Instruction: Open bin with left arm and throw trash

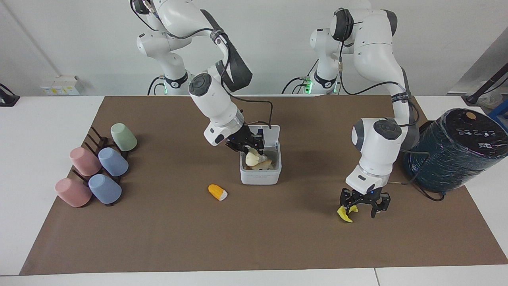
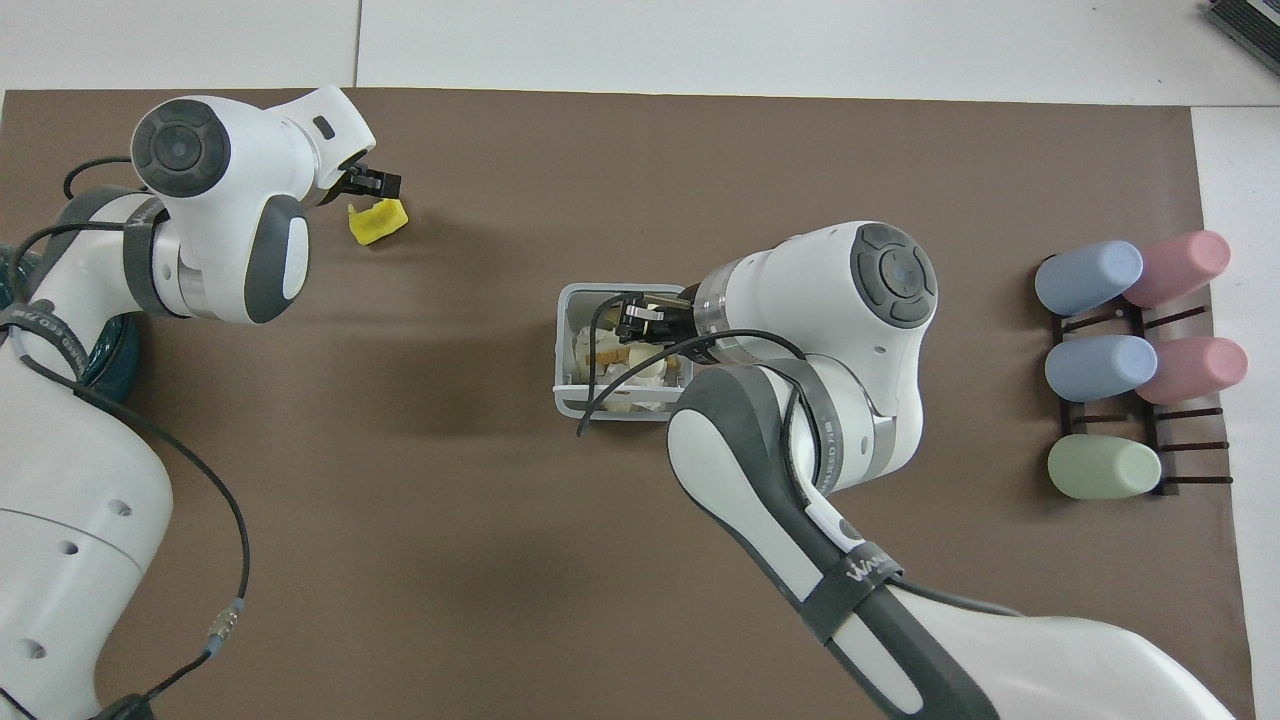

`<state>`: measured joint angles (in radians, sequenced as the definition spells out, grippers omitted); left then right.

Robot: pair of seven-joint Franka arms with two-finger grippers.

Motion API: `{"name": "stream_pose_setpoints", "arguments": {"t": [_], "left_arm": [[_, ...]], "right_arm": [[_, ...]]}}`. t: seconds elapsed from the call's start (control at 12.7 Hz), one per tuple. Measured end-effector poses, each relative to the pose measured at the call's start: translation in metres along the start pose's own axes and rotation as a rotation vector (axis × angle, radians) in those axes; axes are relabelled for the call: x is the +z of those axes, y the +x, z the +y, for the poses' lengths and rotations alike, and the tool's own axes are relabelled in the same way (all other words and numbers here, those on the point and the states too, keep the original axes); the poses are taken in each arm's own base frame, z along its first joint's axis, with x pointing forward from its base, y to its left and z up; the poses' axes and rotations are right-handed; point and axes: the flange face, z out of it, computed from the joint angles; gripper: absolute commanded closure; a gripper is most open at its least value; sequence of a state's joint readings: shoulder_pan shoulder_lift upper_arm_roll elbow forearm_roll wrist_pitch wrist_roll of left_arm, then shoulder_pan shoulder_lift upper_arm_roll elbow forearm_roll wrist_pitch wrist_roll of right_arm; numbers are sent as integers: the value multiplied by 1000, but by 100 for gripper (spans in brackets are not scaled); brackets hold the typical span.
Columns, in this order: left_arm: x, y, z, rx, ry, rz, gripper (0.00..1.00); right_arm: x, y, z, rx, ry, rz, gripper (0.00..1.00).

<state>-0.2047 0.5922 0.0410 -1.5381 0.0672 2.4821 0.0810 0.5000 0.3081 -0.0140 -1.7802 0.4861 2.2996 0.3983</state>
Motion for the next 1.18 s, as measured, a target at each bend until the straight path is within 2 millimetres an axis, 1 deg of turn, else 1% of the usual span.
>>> {"name": "stream_pose_setpoints", "arguments": {"t": [0.08,0.24,0.39,0.47,0.55,0.63,0.71,0.87,0.94,1.02,1.1,1.18], "left_arm": [[6,-4,4,9,-3,-6,11],[23,-20,13,23,-11,-13,11],[34,-31,17,28,-15,-26,12],[36,-34,18,29,-16,-32,15],[37,-35,19,32,-17,-35,30],[36,-36,22,37,-19,-35,46],[35,-36,26,41,-21,-36,52],[33,-35,29,46,-23,-34,85],[33,-35,30,46,-23,-34,100],[32,-35,30,47,-23,-34,100],[32,-35,30,47,-23,-33,100],[30,-34,30,47,-23,-32,100]], "right_arm": [[-2,1,0,-6,-3,9,0],[-13,5,-1,-15,-2,32,0],[-22,7,-2,-22,1,49,0],[-28,11,0,-34,-7,67,0],[-38,19,7,-82,-33,98,0],[-49,29,19,-169,-68,125,0],[-57,39,32,-260,-92,138,0],[-66,57,59,-458,-124,146,0],[-65,65,70,-555,-138,156,0],[-59,72,80,-640,-154,165,0],[-47,78,88,-705,-169,174,0],[-30,83,95,-765,-185,180,0]]}}
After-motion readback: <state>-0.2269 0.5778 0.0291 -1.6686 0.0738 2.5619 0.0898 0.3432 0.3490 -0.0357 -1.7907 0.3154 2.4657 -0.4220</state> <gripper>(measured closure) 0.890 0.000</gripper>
